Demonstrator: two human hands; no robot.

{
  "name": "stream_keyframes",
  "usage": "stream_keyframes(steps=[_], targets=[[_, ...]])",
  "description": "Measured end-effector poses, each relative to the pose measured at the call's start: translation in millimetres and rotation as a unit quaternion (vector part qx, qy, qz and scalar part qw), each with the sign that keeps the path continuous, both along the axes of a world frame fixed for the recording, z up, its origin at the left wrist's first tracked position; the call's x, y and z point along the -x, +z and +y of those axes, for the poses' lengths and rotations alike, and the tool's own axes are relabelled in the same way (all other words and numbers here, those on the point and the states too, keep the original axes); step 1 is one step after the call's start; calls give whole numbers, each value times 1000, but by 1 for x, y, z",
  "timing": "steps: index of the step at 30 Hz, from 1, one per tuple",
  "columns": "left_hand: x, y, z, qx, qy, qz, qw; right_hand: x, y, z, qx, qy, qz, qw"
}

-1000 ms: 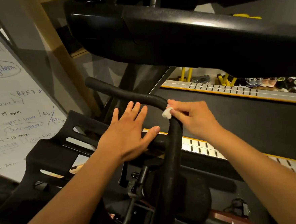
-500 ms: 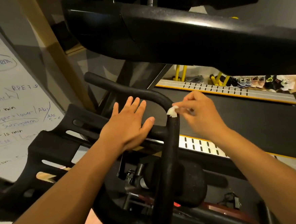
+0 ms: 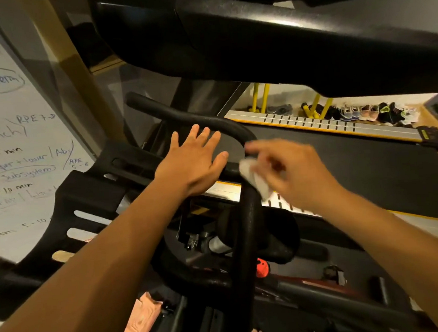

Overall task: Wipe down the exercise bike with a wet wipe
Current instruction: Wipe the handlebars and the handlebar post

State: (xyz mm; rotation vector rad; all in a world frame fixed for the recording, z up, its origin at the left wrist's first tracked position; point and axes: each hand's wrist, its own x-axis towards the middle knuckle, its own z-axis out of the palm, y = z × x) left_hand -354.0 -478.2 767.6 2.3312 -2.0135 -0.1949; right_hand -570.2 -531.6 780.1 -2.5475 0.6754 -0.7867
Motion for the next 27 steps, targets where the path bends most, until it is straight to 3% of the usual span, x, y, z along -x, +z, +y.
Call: stream_keyframes(steps=[2, 5, 10, 15, 20, 23, 27], targets=[[-1, 1, 2, 6, -11, -11, 1000, -20, -6, -19, -6, -85, 31, 996], [-1, -1, 5, 14, -22, -29, 999, -29, -19, -11, -31, -86, 76, 993], [-1, -2, 5, 28, -11, -38, 999, 3, -11, 40, 2, -24, 64, 998], [-1, -3, 3, 29, -1, -29, 999, 19, 5, 43, -93, 67, 96, 989], [-3, -3, 7, 44, 41, 14, 998, -24, -5, -25, -24, -44, 125, 991], [-2, -4, 9, 62, 122, 37, 990, -65, -10, -70, 41, -59, 170, 983], [5, -7, 8, 100, 227, -19, 969, -128, -5, -109, 150, -32, 238, 959]])
